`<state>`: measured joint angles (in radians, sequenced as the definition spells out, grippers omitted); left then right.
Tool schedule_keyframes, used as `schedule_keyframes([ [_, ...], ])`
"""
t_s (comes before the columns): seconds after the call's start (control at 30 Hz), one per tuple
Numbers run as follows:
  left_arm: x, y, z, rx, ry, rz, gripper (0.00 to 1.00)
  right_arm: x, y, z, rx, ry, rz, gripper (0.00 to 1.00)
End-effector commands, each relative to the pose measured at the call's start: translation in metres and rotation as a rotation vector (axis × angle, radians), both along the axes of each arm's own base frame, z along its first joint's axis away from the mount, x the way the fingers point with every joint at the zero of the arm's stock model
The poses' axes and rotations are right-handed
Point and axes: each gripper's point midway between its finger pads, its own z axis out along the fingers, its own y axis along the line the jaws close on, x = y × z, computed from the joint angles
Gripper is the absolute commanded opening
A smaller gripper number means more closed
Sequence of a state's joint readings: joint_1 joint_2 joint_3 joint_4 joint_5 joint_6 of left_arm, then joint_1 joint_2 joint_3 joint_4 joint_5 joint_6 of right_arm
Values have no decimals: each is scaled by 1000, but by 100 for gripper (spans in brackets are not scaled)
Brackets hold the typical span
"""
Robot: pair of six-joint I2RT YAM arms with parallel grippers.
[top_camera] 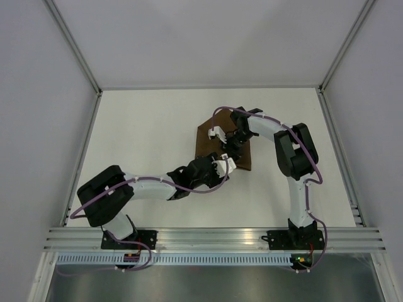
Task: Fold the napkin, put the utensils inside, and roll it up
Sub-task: Roll the napkin with the utensil
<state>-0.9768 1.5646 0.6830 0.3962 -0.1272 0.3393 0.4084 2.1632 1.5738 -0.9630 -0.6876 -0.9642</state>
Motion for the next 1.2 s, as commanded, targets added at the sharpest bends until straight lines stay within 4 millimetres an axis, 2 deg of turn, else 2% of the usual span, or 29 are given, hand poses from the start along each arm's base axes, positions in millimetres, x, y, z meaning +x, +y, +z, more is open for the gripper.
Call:
schedule_keyframes([
  [0.0, 17, -25, 19, 20, -146, -40, 70, -30, -39, -46, -177, 131, 40, 19],
  [0.07, 19, -28, 7, 59, -146, -53, 71, -29, -40, -45, -178, 131, 37, 19],
  [0.13, 23, -31, 4, 75, -163, -61, 71, -29, -41, -46, -182, 134, 40, 19],
  [0.17, 23, -32, -5, 104, -164, -71, 71, -30, -42, -46, -187, 138, 40, 19],
  [0.47, 39, -41, -20, 208, -220, -83, 71, -31, -47, -49, -202, 154, 47, 18],
  [0.67, 34, -45, -39, 257, -170, -125, 67, -30, -48, -49, -207, 159, 46, 18],
  [0.77, 28, -45, -47, 270, -129, -151, 59, -30, -49, -50, -210, 165, 48, 19],
  [0.87, 19, -43, -60, 295, -71, -178, 45, -28, -50, -51, -211, 169, 49, 18],
  [0.97, 13, -44, -68, 301, -25, -197, 36, -28, -50, -51, -211, 171, 50, 18],
  [1.0, 10, -42, -73, 313, -6, -201, 31, -27, -50, -51, -211, 171, 49, 18],
  [1.17, 3, -47, -80, 309, 58, -220, 19, -28, -50, -49, -208, 175, 51, 18],
])
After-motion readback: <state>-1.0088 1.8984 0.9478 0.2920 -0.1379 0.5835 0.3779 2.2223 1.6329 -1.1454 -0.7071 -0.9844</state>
